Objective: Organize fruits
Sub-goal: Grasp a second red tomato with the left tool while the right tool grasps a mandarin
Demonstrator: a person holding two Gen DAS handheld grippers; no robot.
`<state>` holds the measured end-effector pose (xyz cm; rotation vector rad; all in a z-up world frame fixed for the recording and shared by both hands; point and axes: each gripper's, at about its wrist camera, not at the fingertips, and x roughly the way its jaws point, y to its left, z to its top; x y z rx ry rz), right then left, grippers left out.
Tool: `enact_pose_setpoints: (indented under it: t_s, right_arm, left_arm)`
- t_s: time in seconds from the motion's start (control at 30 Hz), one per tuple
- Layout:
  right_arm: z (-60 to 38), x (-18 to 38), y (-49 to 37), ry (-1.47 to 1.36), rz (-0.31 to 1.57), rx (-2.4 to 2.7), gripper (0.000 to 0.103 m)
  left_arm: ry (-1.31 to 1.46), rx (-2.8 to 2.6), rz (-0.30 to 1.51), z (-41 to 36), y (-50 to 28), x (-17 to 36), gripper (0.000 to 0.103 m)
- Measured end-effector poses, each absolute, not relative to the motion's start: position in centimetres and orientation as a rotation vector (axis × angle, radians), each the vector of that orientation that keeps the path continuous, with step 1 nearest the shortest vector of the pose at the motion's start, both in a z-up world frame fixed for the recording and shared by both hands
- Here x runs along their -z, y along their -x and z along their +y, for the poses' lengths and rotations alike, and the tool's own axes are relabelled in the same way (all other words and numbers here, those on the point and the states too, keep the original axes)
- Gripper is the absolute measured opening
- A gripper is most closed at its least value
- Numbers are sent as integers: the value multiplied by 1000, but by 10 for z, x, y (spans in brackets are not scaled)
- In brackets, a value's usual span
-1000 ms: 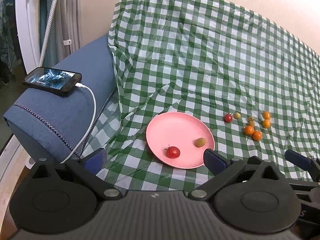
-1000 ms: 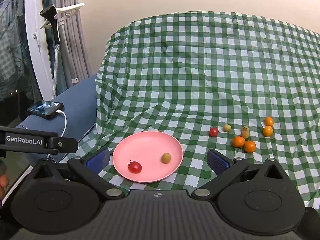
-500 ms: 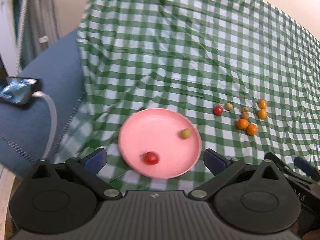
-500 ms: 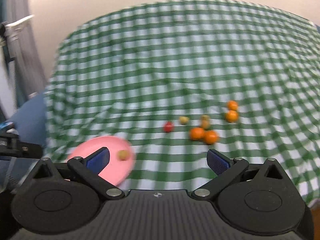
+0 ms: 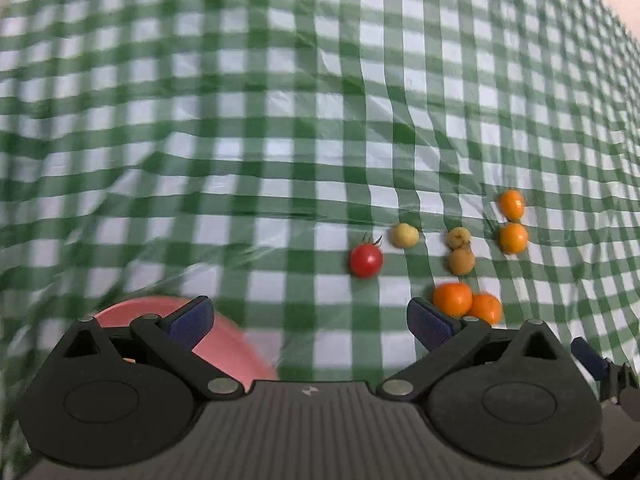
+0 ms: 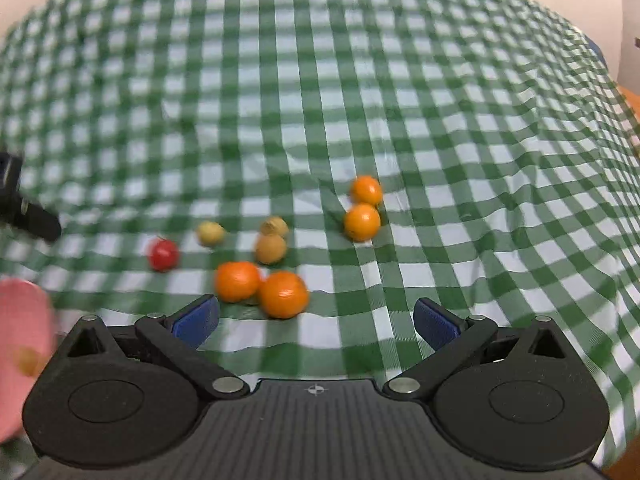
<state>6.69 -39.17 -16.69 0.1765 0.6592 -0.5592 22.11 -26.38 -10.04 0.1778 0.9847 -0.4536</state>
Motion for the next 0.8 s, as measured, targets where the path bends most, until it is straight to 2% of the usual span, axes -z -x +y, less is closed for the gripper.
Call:
enact_pose_setpoints:
  t_s: [0.17,0.3,0.67,0.7,0.73,0.77,0.8]
  right_arm:
    - [-417,208,-106,-127,742,523,102]
    - [-428,217,-108,-171,691,512,102]
    - [-430,220,-110,-137,683,517,101]
    - [-430,219,-109,-142,678,498,92]
    - [-424,213,-105,-143,669,476,67]
    - [-419,210,-104,-131,667,462,50]
    - [-414,209,-104,-106,673,454,40]
  left_arm:
    - [-219,459,1050,-313,-267,152,103]
    - [-262,427,1135,-331,-294,187,103]
    - [-291,437,1107,-335,-300,192,101]
    - [-294,439,1105,-339,-301,189,95]
    - [-290,453,1094,-340,-300,184,74]
    - [-284,480,1082,-340,-297,177,36]
    - [-285,498,1085,-341,-296,173,33]
